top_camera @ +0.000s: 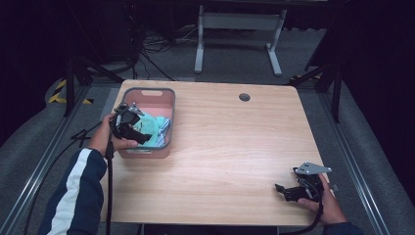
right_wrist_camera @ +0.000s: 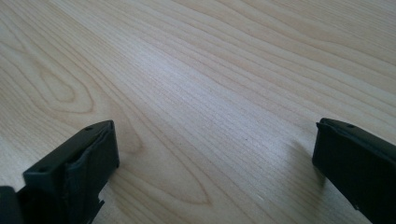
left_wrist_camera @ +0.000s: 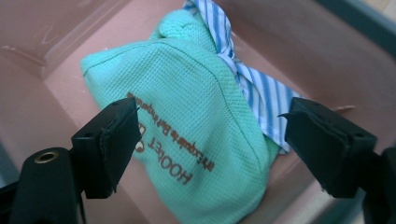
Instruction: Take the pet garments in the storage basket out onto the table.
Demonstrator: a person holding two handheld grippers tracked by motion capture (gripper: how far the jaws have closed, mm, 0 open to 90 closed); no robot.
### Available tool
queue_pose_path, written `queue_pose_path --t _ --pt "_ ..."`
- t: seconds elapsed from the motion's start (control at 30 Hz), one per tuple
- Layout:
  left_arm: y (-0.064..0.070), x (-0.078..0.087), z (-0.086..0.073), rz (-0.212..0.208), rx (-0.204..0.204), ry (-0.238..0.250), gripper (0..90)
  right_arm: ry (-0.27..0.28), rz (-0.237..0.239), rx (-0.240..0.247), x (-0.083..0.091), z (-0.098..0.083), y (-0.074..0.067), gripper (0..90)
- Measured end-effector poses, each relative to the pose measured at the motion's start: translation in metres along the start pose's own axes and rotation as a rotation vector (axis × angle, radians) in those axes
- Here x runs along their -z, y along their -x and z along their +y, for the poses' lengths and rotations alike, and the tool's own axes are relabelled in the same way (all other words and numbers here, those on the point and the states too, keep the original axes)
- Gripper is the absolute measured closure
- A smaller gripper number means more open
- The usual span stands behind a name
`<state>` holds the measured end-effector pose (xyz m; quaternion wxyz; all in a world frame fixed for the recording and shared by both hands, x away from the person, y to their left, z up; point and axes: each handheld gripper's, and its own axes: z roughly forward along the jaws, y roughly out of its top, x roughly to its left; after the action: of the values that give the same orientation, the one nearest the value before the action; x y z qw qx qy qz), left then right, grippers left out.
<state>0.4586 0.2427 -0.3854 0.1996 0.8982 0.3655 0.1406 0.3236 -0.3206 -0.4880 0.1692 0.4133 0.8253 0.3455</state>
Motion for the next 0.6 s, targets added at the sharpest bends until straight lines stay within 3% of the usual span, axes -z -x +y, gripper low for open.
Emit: queue_pose_path --t 0.17,0.27,0.4,0.43,0.6 --pt "0.001 -0.019 0.013 -0.017 -0.029 -0.071 19.0 0.000 0.000 0.000 0.000 0.000 0.000 0.6" --pt "-0.002 -0.032 0.019 -0.025 -0.023 -0.123 19.5 0.000 0.000 0.000 0.000 0.000 0.000 0.6" --pt "-0.004 -0.041 0.024 -0.011 -0.030 -0.193 19.7 0.000 0.000 0.000 0.000 0.000 0.000 0.6" --pt "-0.004 -0.044 0.025 -0.015 -0.043 -0.223 19.6 -0.001 0.000 0.000 0.000 0.000 0.000 0.6" --pt "-0.003 -0.054 0.030 -0.020 -0.078 -0.280 19.7 0.000 0.000 0.000 0.000 0.000 0.000 0.6"
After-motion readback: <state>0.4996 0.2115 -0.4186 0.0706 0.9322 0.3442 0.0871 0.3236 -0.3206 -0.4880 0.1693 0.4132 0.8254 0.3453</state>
